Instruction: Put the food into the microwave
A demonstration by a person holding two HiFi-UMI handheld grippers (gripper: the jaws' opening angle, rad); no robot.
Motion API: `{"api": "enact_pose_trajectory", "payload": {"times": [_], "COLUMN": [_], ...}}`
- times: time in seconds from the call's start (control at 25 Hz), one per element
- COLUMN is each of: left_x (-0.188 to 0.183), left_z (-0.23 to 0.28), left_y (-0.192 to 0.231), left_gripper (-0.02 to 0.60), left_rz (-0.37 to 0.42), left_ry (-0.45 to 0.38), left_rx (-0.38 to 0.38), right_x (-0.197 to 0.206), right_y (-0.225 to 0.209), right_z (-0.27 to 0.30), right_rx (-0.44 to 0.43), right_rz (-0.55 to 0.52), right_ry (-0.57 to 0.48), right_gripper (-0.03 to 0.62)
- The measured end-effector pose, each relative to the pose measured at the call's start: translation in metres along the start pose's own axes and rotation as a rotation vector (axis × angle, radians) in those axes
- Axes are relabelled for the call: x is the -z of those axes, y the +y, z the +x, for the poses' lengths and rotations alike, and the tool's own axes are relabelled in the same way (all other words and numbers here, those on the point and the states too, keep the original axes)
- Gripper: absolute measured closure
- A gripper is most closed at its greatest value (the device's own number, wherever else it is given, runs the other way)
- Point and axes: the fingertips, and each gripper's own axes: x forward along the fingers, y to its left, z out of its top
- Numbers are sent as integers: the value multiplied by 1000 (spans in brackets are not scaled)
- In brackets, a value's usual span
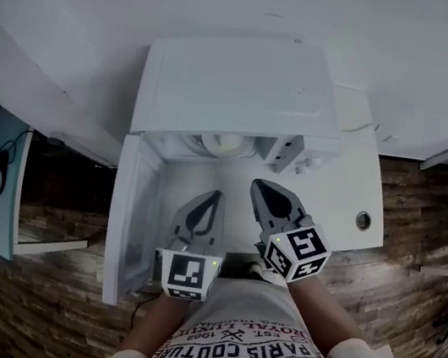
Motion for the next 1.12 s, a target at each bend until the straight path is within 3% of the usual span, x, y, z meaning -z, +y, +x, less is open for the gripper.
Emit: {"api": "enact_pose_trajectory", "payload": {"times": [0.2,0.64,1.12], "left_x": [-20,-30,-42], "left_z": [-17,-86,-133], "left_y": [-35,-102,-100], "left_gripper": [577,577,577], "left_rz": [18,4,66], "left_ry": [-39,-95,-120], "left_rx": [-6,-101,-28], "right_x": [-23,-14,-17], "right_y": [9,26,66], "right_z": [-51,-144,-172], "right_rx": [-15,-37,94], "right_rz": [-136,-176,-216], "right_ry": [-60,-62,-108], "right_gripper": [583,583,583]}}
